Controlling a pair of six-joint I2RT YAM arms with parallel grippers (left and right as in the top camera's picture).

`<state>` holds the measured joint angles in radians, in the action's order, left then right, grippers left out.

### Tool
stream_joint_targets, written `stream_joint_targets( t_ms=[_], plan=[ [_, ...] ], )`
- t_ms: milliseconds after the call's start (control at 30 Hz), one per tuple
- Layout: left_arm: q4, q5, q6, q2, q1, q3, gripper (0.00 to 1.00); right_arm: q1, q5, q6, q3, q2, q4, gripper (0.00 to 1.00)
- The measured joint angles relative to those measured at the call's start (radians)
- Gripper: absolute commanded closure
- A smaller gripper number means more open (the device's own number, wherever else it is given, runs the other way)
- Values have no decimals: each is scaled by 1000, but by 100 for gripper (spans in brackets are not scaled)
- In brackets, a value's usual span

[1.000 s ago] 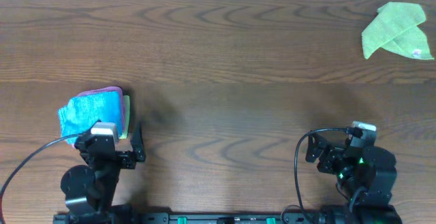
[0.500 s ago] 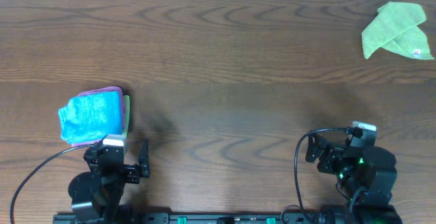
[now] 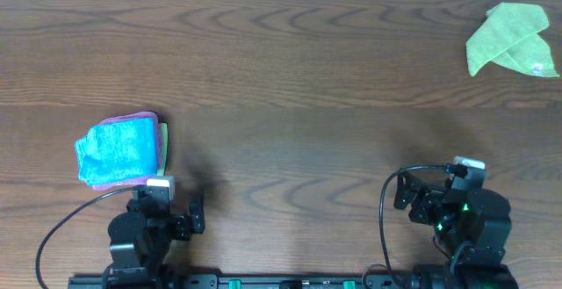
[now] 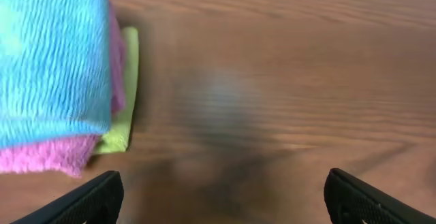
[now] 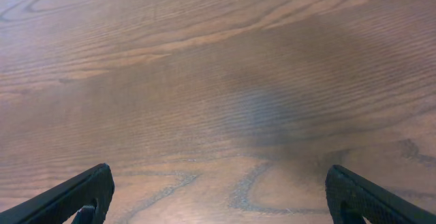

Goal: Fold the cloth

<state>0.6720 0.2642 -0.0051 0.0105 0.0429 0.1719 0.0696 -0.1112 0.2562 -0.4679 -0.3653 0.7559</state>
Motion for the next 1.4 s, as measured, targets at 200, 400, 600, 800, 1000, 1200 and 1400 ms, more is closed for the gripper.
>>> stream_joint_targets(
  t_ms=[200, 400, 600, 800, 1000, 1200, 1400],
  plan=[
    [5, -53, -43, 0, -3, -1, 5, 0, 0, 0, 0, 0, 0, 1],
    [17, -82, -28, 0, -40, -1, 5, 0, 0, 0, 0, 0, 0, 1],
    [31, -88, 18, 0, -45, 1, 5, 0, 0, 0, 0, 0, 0, 1],
    [41, -89, 35, 0, -45, 3, 5, 0, 0, 0, 0, 0, 0, 1],
    [42, -89, 36, 0, -45, 3, 5, 0, 0, 0, 0, 0, 0, 1],
    [42, -89, 36, 0, -45, 3, 5, 0, 0, 0, 0, 0, 0, 1],
    [42, -89, 36, 0, -45, 3, 5, 0, 0, 0, 0, 0, 0, 1]
  ],
)
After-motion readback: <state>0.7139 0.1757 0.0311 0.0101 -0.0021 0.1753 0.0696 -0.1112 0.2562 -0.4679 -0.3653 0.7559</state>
